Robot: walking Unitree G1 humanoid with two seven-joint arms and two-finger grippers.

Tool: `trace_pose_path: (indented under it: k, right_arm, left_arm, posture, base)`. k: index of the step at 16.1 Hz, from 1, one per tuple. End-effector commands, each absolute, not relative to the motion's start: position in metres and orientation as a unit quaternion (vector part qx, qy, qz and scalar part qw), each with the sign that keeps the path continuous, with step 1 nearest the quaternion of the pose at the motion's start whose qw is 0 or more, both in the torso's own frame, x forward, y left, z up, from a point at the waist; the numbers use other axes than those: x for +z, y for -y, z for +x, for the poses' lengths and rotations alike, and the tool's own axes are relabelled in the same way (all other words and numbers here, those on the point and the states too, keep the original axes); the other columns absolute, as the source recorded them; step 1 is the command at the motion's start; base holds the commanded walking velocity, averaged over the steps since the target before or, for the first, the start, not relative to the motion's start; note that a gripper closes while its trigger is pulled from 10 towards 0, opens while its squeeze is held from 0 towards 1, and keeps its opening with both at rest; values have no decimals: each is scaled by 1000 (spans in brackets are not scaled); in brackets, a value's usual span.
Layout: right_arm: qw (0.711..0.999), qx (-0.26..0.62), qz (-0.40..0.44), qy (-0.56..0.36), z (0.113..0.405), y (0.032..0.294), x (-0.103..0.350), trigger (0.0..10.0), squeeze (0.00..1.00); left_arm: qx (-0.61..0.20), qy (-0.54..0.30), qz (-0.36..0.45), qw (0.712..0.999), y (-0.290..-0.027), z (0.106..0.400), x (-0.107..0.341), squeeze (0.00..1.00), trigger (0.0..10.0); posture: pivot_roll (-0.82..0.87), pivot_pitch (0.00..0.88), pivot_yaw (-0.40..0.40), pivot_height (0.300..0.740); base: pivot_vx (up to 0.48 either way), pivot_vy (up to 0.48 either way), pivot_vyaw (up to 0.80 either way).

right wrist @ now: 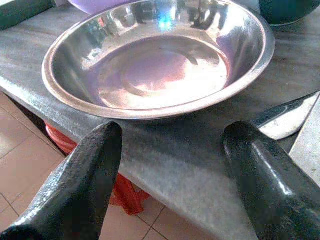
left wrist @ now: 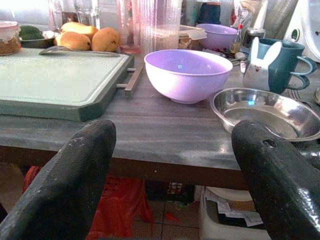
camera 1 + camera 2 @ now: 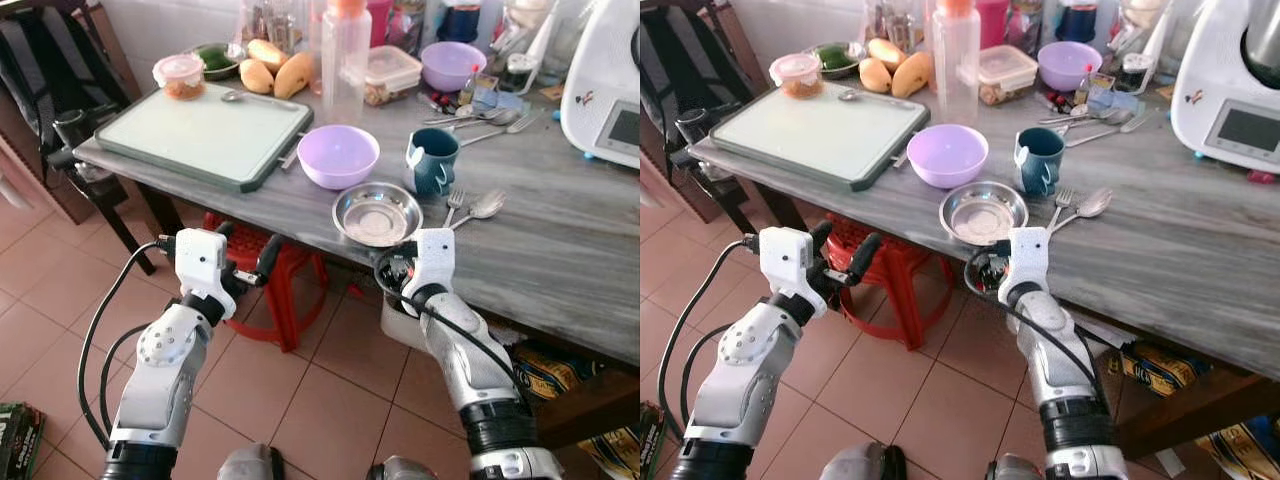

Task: Setting the table

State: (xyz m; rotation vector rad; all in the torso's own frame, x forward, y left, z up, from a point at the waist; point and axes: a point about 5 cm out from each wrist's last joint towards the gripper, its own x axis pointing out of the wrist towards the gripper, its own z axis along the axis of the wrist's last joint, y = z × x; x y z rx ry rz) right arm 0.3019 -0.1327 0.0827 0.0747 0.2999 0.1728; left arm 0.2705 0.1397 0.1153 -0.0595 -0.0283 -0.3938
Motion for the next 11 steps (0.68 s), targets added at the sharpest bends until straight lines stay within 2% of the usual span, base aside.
trace_pose_path:
  k: [1, 8, 11]
  right_arm:
    - [982, 84, 42, -165, 299, 135, 76, 10000, 0]
    - [982, 9, 62, -176, 266, 152, 70, 10000, 0]
    - [988, 2, 48, -148, 267, 160, 81, 10000, 0]
  left_arm:
    - [-196, 14, -21, 980, -141, 269, 117, 0, 10000]
    - [-197, 12, -20, 980, -141, 269, 117, 0, 10000]
    - [-199, 12, -21, 980, -140, 271, 117, 0, 10000]
  posture:
    - [21, 29, 56, 740]
    - [6, 33, 61, 740]
    - [-2, 30, 64, 740]
  base:
    - [0, 0, 0]
    - [0, 0, 0]
    - [0, 0, 0]
